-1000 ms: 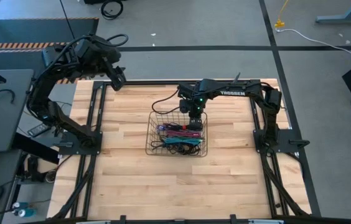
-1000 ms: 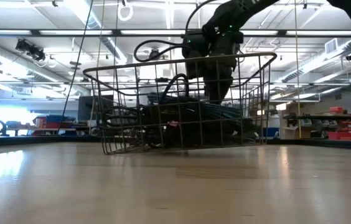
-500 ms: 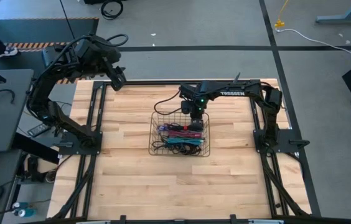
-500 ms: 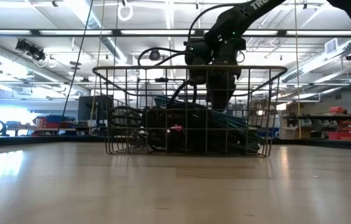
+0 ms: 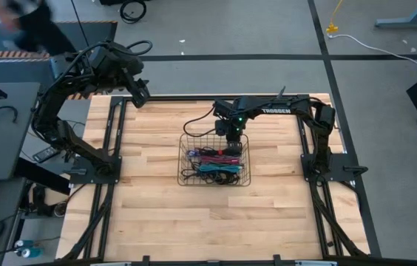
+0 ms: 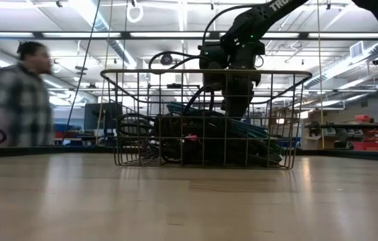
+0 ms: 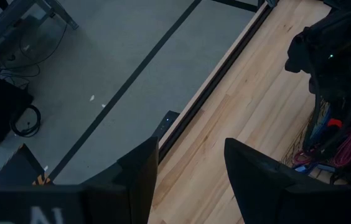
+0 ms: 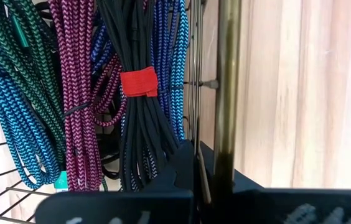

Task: Pick and place USB-C Cables
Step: Adjust the wire basket

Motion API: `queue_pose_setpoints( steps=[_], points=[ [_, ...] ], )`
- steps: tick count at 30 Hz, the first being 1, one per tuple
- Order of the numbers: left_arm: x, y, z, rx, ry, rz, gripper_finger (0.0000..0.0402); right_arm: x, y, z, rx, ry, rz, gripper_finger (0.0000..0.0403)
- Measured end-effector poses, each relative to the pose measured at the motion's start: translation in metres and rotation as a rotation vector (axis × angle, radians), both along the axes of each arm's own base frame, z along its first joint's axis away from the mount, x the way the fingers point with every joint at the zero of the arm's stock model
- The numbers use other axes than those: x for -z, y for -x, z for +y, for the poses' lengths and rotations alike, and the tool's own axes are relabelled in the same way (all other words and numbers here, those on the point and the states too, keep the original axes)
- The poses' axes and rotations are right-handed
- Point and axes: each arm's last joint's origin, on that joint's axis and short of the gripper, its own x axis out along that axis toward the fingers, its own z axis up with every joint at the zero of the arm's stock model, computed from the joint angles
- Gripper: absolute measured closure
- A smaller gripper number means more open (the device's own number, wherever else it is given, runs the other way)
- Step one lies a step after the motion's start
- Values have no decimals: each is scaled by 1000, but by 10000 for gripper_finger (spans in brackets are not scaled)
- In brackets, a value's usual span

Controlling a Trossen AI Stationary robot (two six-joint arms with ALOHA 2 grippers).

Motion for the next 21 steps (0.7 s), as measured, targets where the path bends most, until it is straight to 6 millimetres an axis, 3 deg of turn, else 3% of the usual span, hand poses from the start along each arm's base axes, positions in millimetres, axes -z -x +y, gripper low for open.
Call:
queue_pose_setpoints(
  steps=[21],
  points=[
    [0, 0, 0, -1, 0, -1, 212, 1, -4, 12, -25, -12, 5, 388]
  ],
)
